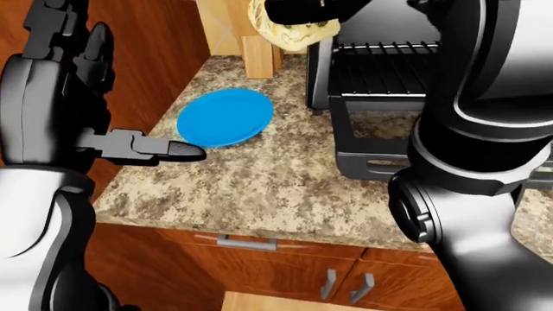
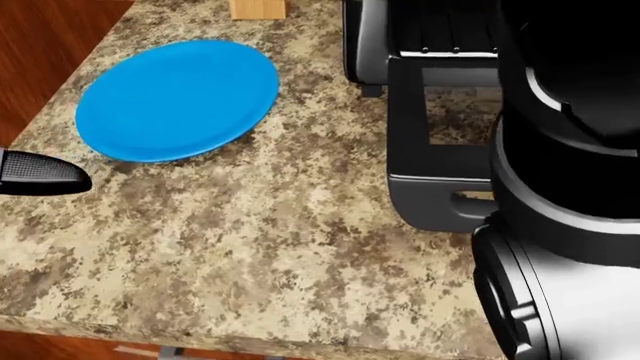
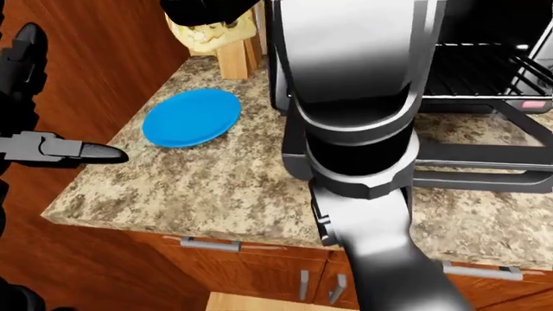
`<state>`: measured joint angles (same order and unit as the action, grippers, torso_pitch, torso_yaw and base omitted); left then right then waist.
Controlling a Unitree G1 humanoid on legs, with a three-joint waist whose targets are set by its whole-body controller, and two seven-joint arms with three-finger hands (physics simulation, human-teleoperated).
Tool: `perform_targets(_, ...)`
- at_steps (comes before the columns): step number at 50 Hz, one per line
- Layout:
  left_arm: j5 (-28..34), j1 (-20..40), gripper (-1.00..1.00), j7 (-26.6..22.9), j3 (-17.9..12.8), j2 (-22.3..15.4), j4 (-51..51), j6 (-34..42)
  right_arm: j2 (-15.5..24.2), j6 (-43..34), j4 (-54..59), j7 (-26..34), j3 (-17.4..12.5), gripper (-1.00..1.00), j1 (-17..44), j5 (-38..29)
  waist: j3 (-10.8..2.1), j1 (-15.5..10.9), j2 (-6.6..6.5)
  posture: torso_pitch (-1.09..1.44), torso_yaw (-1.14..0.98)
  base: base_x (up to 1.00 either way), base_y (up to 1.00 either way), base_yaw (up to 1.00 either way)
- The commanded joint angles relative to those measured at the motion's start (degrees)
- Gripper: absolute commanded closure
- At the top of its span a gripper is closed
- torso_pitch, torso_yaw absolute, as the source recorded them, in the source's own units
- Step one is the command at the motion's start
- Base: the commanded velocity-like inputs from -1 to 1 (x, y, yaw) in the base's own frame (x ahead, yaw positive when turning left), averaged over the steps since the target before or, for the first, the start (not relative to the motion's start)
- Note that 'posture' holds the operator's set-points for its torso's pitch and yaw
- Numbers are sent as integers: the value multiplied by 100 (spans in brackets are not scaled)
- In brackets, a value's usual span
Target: Pick the scone from the rack and place it on the plate on the counter.
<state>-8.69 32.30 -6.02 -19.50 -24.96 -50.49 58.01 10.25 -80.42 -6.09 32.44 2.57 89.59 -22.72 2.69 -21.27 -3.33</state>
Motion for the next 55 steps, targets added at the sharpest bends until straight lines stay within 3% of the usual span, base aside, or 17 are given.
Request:
perform_targets(1, 30, 154, -100, 39, -69, -82, -72, -124, 38, 205, -49, -59, -61, 100, 188, -46, -149, -29, -20, 0, 37, 0, 0, 0)
perform_targets(20, 16, 174, -100, 50, -62, -108, -3, -181, -259, 1135, 1020, -507, -221, 100, 226, 140, -238, -631, -53, 0, 47, 0, 0, 0)
perform_targets(38, 66, 137, -100, 28, -25, -108, -32, -185, -266, 1912, 1989, -986, -278, 100, 126, 367, -309, -1134, -26, 0, 56, 0, 0, 0)
perform_targets(55, 114, 213, -100, 4, 6, -100, 27, -214, -383, 2868, 3255, -1486, -347, 100, 157, 797, -357, -1389, -1, 0, 57, 0, 0, 0)
